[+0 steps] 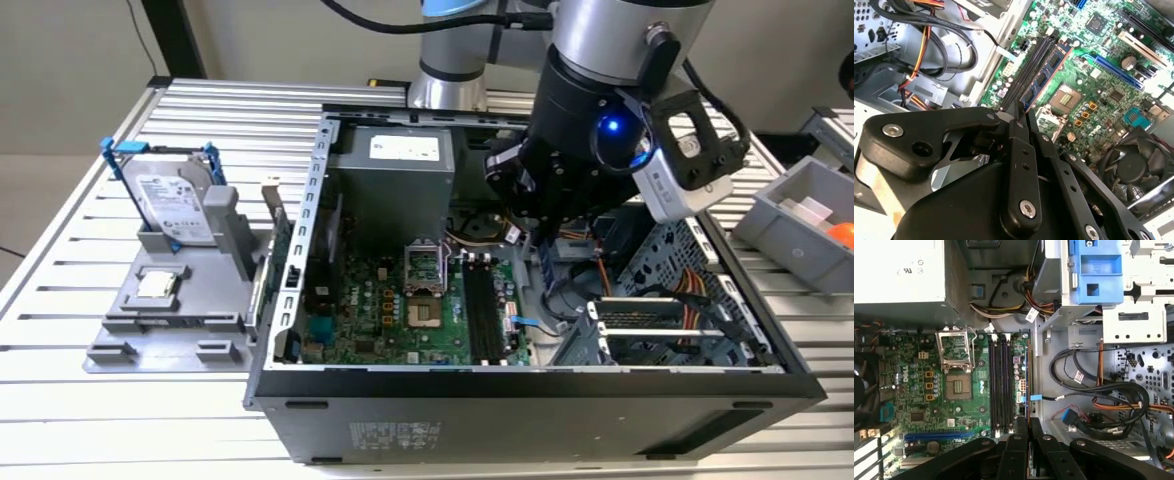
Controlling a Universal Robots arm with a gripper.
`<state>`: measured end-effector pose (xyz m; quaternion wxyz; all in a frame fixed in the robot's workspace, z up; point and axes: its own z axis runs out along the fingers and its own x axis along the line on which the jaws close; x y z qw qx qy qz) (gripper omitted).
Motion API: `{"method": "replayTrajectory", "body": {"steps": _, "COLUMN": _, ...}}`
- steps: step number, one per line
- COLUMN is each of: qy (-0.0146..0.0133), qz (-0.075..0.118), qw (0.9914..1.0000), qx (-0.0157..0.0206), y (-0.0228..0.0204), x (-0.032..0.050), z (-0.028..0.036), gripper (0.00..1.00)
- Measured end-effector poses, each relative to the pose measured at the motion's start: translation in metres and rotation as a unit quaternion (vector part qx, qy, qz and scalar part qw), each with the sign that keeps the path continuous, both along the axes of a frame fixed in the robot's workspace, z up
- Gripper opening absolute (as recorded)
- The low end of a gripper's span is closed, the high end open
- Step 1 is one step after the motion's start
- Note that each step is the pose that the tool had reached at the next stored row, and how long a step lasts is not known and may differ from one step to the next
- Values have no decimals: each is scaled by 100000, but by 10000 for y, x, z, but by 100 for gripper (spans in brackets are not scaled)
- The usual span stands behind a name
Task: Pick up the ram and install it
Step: 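Insert the ram into the slot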
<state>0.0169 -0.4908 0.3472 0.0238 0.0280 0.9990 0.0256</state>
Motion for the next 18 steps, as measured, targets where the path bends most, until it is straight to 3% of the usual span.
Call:
{"method": "replayTrajectory", "body": {"steps": 7, "qy": 0, "qz": 328, "qw": 99999, "qx": -3, "y": 0, "x": -2, "z": -81, "gripper": 0}}
{"method": "replayTrajectory", "body": {"steps": 18, "qy": 1, "qz": 962, "qw": 99995, "qx": 25, "y": 0, "x": -3, "z": -280, "gripper": 0}}
